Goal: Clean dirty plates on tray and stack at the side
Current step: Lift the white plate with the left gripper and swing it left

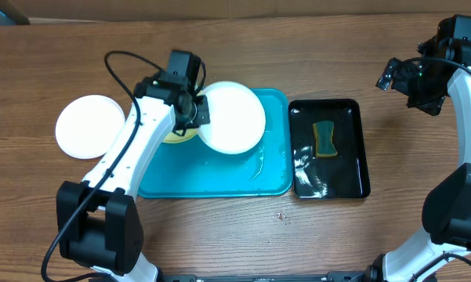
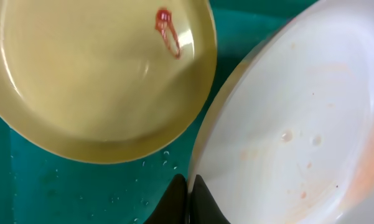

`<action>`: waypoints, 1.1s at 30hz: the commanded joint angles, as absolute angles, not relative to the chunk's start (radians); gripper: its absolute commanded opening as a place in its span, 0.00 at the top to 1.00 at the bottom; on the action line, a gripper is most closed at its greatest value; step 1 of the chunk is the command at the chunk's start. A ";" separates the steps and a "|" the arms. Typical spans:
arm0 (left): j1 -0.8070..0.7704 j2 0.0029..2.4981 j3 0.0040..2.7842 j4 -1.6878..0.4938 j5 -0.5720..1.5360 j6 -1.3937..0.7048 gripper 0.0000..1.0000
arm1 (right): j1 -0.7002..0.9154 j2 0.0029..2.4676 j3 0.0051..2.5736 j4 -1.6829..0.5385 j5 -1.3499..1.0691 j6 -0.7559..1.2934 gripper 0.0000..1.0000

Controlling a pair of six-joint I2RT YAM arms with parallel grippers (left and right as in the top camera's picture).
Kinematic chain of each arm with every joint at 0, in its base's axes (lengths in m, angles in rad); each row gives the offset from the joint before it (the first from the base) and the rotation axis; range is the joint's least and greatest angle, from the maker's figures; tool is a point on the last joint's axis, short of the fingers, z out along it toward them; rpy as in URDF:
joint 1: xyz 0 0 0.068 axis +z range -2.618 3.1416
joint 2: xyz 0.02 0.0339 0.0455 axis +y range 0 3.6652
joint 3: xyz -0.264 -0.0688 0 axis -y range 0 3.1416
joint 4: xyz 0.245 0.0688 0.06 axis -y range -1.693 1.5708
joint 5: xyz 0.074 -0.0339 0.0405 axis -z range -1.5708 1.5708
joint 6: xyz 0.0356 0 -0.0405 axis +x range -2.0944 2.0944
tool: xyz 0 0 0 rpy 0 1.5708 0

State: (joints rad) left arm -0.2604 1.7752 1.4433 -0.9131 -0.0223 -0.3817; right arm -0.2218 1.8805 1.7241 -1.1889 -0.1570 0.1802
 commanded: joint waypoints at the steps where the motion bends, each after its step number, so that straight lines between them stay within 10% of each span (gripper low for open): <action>1: -0.271 1.759 1.542 -0.925 -0.034 -0.356 0.96 | -0.226 1.866 1.734 -1.184 -0.158 0.183 0.00; 33: -1.087 1.762 1.652 -0.683 -1.053 -0.095 0.96 | -0.226 1.866 1.734 -1.184 -0.158 0.183 0.00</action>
